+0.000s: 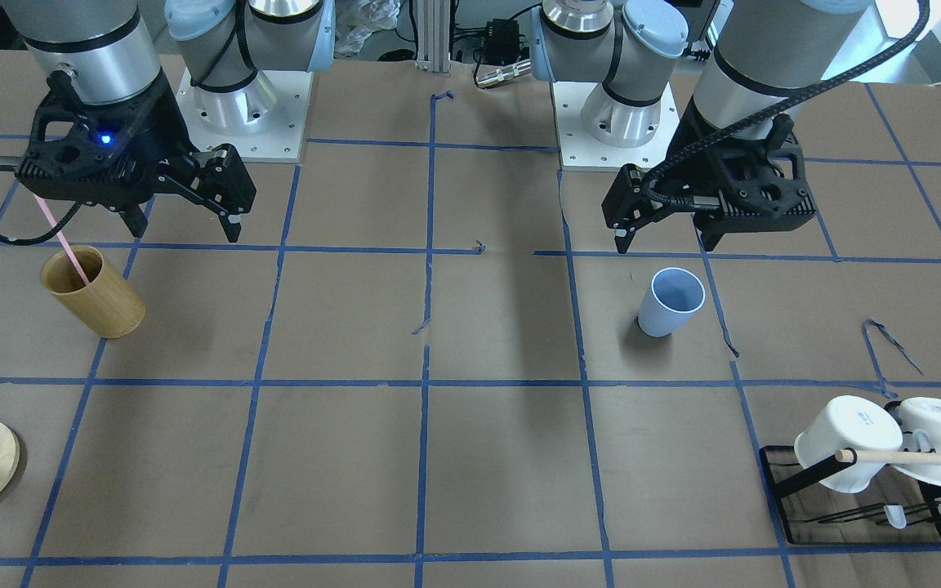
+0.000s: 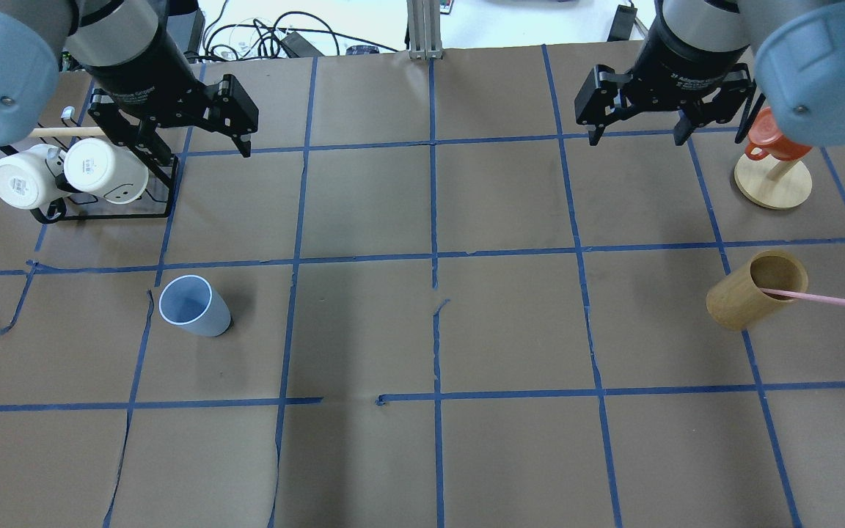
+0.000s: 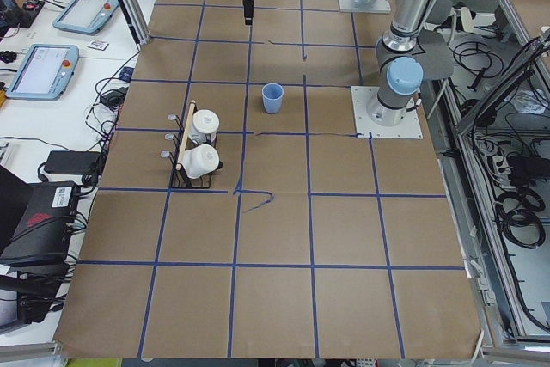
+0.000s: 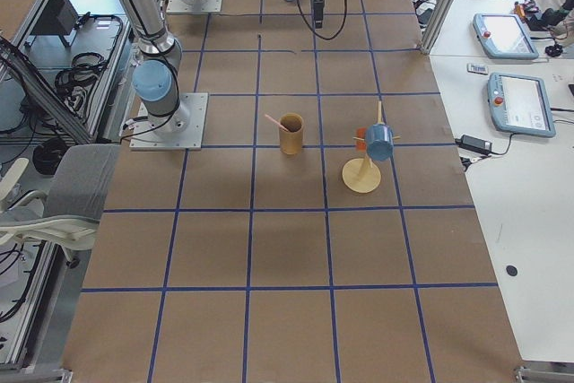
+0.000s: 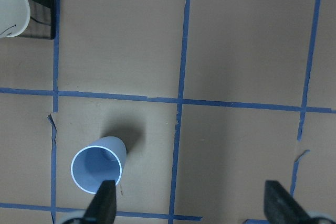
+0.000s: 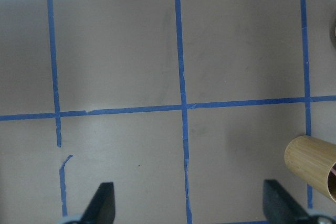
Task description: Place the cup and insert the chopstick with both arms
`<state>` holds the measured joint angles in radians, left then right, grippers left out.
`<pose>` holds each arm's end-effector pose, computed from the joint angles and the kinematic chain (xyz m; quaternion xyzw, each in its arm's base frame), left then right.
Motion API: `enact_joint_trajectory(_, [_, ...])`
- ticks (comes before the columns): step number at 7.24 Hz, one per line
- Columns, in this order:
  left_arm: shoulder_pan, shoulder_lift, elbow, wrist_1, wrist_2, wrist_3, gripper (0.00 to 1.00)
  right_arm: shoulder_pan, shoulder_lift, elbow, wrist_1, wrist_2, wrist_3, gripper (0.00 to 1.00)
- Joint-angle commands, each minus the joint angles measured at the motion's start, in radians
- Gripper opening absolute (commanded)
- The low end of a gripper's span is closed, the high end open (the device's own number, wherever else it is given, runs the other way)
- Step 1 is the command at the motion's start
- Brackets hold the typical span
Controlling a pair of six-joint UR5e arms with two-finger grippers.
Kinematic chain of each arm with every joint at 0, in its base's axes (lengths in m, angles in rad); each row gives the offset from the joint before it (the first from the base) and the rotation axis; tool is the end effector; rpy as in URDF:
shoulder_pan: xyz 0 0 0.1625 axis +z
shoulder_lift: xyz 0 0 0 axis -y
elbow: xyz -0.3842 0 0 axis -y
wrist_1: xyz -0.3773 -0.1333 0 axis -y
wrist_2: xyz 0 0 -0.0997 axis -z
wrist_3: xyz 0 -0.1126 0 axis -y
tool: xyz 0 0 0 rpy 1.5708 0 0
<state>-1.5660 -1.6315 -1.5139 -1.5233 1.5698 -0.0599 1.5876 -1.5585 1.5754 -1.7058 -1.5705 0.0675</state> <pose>-0.1310 -0.5058 0.4364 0.0323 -0.9992 0.0218 0.0011 0.1416 -0.4919 0.4402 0.0253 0.9979 -0.0590 0.0026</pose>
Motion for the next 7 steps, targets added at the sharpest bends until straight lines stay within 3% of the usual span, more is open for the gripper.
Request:
enact_joint_trajectory(1, [0.0, 0.001, 0.004, -0.001, 0.001, 0.002, 1.0, 0.0, 0.0, 0.0, 0.0, 0.001, 0.0, 1.0])
enact_joint_trajectory(7, [0.0, 0.018, -0.008, -0.006, 0.006, 0.002, 1.0, 0.0, 0.0, 0.0, 0.0, 0.0, 0.0, 1.0])
